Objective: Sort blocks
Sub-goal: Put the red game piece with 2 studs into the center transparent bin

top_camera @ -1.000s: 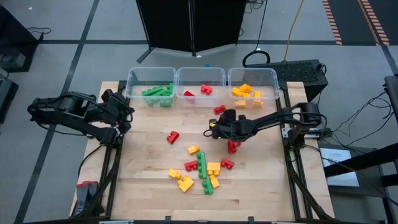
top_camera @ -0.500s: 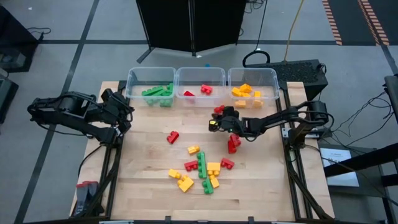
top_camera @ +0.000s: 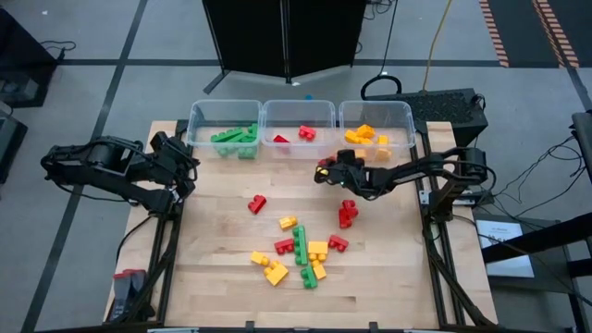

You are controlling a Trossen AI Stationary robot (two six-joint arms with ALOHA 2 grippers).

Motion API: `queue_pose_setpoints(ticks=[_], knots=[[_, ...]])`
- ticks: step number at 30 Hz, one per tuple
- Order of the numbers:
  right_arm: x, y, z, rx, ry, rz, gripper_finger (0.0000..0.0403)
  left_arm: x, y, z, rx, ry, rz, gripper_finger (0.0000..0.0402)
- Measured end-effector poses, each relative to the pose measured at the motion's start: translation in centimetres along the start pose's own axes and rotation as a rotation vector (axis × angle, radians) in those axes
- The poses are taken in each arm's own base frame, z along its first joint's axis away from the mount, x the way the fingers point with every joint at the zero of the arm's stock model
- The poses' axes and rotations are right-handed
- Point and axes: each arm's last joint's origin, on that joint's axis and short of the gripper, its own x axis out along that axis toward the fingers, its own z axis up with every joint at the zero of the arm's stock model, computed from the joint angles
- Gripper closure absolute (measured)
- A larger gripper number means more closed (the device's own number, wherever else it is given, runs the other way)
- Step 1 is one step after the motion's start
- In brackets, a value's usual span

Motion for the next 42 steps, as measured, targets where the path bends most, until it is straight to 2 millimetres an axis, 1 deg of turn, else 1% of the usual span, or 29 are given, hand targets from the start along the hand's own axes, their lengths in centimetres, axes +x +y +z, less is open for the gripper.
queue_pose_setpoints(ticks=[10,13,17,21,29,36,39,42], knots=[[0.4,-0.4,0.3,-0.004,-0.008,-0.025,0.0403,0.0,0.0,0.0,0.000,0.000,0.001,0.0402],[0.8,-0.6,-0.2,-0.015,-0.001,-0.036,0.0403,0.0,0.0,0.0,0.000,0.000,0.002,0.0402],[1.7,-0.6,-1.1,0.039,-0.002,-0.028,0.0403,0.0,0.0,0.0,0.001,-0.002,0.003,0.0402],[2.1,-0.3,-1.4,0.054,-0.010,-0.014,0.0403,0.0,0.0,0.0,0.001,-0.002,0.003,0.0402],[2.2,-0.2,-1.3,0.051,-0.004,-0.008,0.0403,0.0,0.0,0.0,0.001,-0.002,0.003,0.0402],[2.1,-0.4,-1.7,0.018,0.074,-0.005,0.0403,0.0,0.0,0.0,0.002,-0.002,0.003,0.0402],[1.9,-0.1,-2.0,0.020,0.111,0.038,0.0403,0.0,0.0,0.0,0.002,-0.002,0.003,0.0402],[1.4,0.7,-2.4,0.011,0.167,0.123,0.0403,0.0,0.0,0.0,0.002,-0.002,0.003,0.0402]])
